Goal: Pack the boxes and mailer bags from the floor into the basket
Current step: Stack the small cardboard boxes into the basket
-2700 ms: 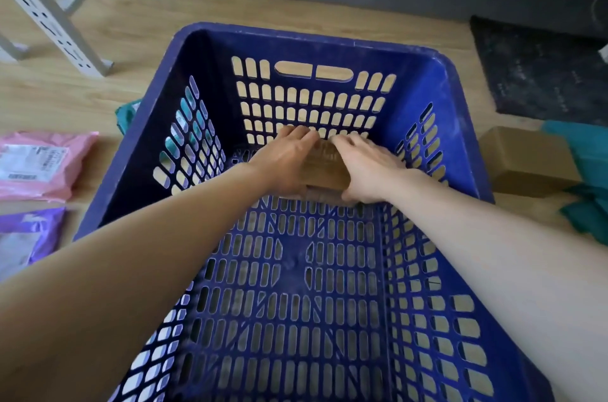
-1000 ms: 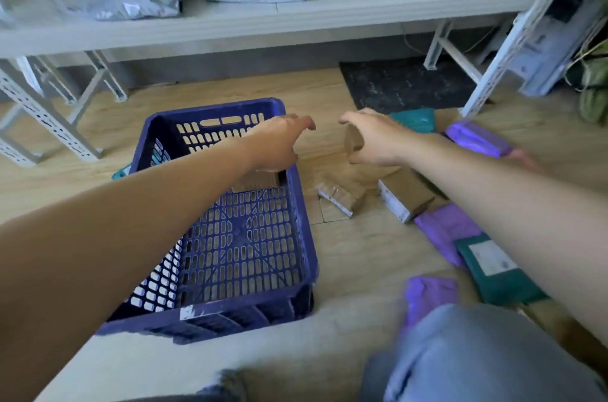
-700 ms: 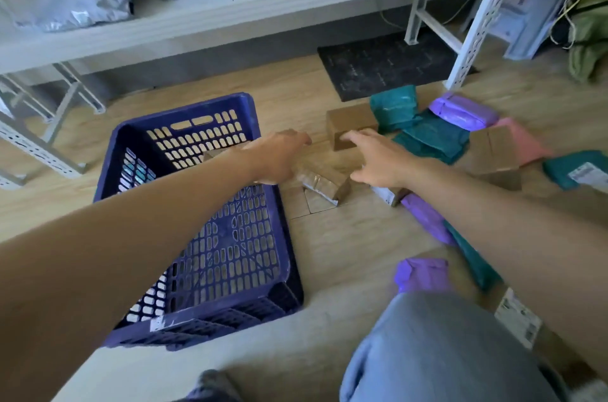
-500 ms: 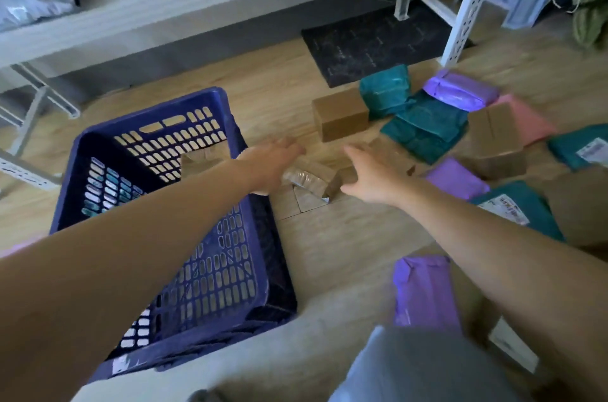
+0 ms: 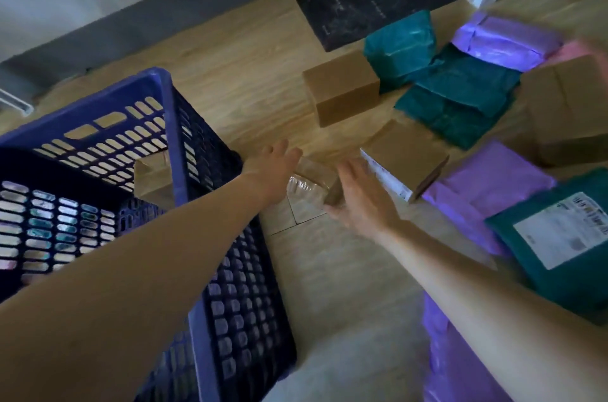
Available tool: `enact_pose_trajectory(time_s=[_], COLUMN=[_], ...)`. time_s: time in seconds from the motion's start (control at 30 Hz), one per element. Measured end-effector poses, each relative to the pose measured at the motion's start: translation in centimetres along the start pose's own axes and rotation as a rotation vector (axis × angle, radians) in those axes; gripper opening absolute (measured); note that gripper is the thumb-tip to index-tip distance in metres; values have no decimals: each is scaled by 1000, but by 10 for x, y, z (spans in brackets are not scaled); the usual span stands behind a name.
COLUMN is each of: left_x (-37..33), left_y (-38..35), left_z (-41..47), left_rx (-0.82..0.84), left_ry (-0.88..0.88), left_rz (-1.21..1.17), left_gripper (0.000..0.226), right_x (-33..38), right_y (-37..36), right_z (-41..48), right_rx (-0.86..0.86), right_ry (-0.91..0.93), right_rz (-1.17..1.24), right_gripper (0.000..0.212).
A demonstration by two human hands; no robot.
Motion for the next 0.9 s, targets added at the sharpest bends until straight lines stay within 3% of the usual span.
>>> enact_pose_trajectory(time_s=[0.2,0.5,0.73,0.9], left_x=[-4,-15,-23,-19], left_y=[-28,-35,-34,-13], left_z=[27,30,21,8], left_rx=[14,-39,-66,-84], left_ry=[124,31,31,10], left_rz=[-36,-152,-35,-3], left_gripper=[73,105,92,87], right_x=[-9,-8,-7,-7], right_y=[-24,-33,-27,-9], right_z=[18,16,5,-7], right_rx=[68,88,133,106], right_ry=[-23,18,65,73], right_rz=[-22,-37,-151,-146], right_gripper=[86,95,102,94])
Point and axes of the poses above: each hand's wrist, its own z-axis towards the middle knuckle, its own y-axis out of the back of the hand, x = y × z, the point moved 1 cm from there along z, towards the middle knuckle, and after that the axes turned 13 degrees about z, right-handed, at the moved point
